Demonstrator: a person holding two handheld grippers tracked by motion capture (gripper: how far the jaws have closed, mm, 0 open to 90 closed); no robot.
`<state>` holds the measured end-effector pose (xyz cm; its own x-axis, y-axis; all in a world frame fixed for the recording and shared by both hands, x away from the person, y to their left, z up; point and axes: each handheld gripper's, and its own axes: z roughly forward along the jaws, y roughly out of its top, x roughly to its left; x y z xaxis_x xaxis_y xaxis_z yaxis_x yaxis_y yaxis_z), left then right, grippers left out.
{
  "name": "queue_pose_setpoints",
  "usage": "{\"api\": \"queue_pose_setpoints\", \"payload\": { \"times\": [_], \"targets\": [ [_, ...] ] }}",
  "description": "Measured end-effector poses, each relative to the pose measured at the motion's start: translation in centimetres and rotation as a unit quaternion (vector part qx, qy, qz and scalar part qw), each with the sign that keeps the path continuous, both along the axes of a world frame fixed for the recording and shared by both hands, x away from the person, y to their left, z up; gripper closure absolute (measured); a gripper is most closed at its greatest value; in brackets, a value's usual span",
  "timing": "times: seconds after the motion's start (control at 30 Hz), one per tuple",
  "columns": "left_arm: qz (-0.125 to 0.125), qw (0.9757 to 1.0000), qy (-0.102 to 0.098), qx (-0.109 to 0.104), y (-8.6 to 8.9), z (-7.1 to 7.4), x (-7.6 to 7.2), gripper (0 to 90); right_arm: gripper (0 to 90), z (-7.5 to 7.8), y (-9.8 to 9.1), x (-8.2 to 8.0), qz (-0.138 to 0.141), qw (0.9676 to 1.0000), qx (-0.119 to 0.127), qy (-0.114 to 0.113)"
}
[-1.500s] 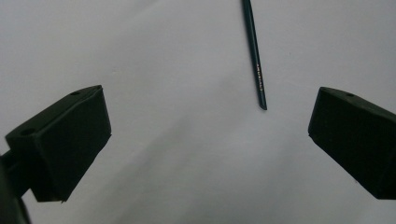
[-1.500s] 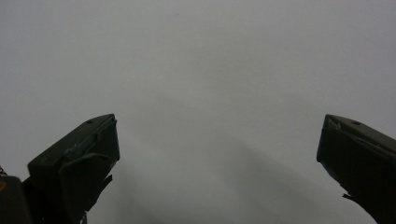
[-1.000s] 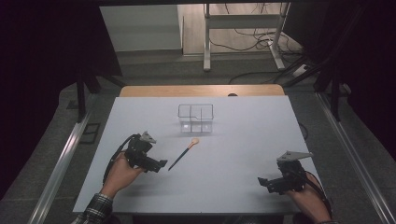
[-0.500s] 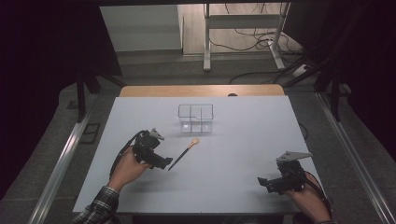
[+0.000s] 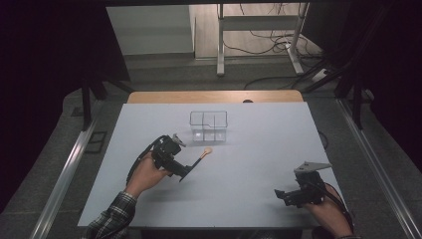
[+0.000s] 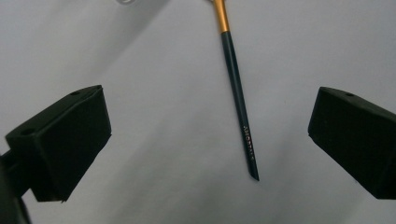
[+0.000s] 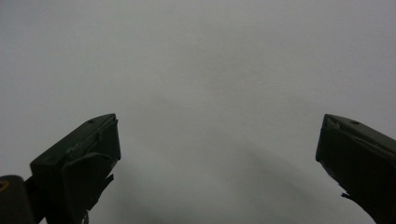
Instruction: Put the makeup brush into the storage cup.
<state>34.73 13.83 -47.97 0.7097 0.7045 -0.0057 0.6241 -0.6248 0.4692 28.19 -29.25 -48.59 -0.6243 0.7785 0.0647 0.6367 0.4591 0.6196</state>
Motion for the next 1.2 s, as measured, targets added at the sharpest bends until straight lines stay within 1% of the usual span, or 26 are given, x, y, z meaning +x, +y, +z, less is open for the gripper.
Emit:
{"api": "queue_pose_setpoints", "payload": {
  "times": [0.1, 0.13, 0.17, 0.2, 0.23, 0.27, 0.3, 0.33, 0.47, 0.63, 0.77, 0.8, 0.83, 0.9, 1.07, 1.1, 1.17, 1.2],
  "targets": [
    [-0.002, 1.0000, 0.002, 0.008, -0.9, 0.1, 0.4, 0.0, 0.5, -0.1, 0.0, 0.0, -0.001, 1.0000, -0.003, 0.002],
    [-0.002, 1.0000, 0.002, 0.008, -0.9, 0.1, 0.4, 0.0, 0.5, -0.1, 0.0, 0.0, -0.001, 1.0000, -0.003, 0.002],
    [-0.001, 0.9999, 0.002, 0.011, -1.4, 0.1, 0.6, 0.0, 0.7, -0.1, 0.1, 0.0, 0.000, 1.0000, -0.006, 0.002],
    [-0.001, 0.9999, 0.002, 0.011, -1.4, 0.1, 0.6, 0.0, 0.7, -0.1, 0.1, 0.0, 0.000, 1.0000, -0.006, 0.002],
    [-0.001, 0.9999, 0.003, 0.013, -1.9, 0.2, 0.8, 0.0, 0.7, -0.2, 0.1, 0.0, 0.000, 1.0000, -0.008, 0.004],
    [-0.005, 0.9998, 0.004, 0.020, -2.0, 0.3, 0.9, 0.0, 0.7, -0.2, 0.1, 0.0, 0.000, 0.9999, -0.009, 0.004],
    [-0.005, 0.9998, 0.005, 0.020, -2.2, 0.3, 1.0, 0.0, 0.7, -0.2, 0.1, 0.0, -0.001, 0.9999, -0.009, 0.005],
    [-0.005, 0.9998, 0.005, 0.020, -2.2, 0.3, 1.0, 0.0, 0.7, -0.2, 0.1, 0.0, -0.001, 0.9999, -0.009, 0.005],
    [-0.003, 0.9996, 0.017, 0.021, -2.7, 0.3, 1.5, 0.0, 0.7, -0.3, 0.1, 0.0, -0.001, 0.9999, -0.011, 0.008],
    [-0.002, 0.9995, 0.020, 0.024, -3.0, 0.0, 1.6, 0.9, 0.8, -0.3, 0.1, 0.0, 0.000, 0.9999, -0.013, 0.008],
    [0.000, 0.9994, 0.026, 0.025, -3.3, -0.6, 1.7, 4.2, 1.1, -0.3, 0.1, 0.0, 0.000, 0.9998, -0.014, 0.011],
    [-0.001, 0.9992, 0.029, 0.026, -3.4, -0.9, 1.8, 5.7, 1.2, -0.4, 0.1, 0.0, 0.001, 0.9998, -0.015, 0.012],
    [-0.001, 0.9992, 0.029, 0.026, -3.4, -0.9, 1.8, 6.7, 1.3, -0.4, 0.1, 0.0, 0.001, 0.9998, -0.016, 0.013],
    [-0.003, 0.9990, 0.034, 0.030, -3.4, -1.4, 1.8, 8.4, 1.4, -0.4, 0.1, 0.0, 0.001, 0.9998, -0.014, 0.015],
    [-0.003, 0.9987, 0.041, 0.029, -3.5, -1.9, 1.8, 12.8, 1.8, -0.4, 0.1, 0.0, 0.003, 0.9997, -0.015, 0.019],
    [-0.004, 0.9985, 0.046, 0.028, -3.6, -2.2, 1.8, 16.3, 1.9, -0.5, 0.1, 0.0, 0.005, 0.9997, -0.017, 0.019],
    [-0.006, 0.9984, 0.047, 0.030, -3.6, -2.3, 1.8, 17.5, 2.0, -0.5, 0.1, 0.0, 0.005, 0.9996, -0.018, 0.021],
    [-0.006, 0.9983, 0.050, 0.030, -3.6, -2.4, 1.8, 20.7, 2.1, -0.5, 0.1, 0.0, 0.007, 0.9996, -0.019, 0.021]
  ]
}}
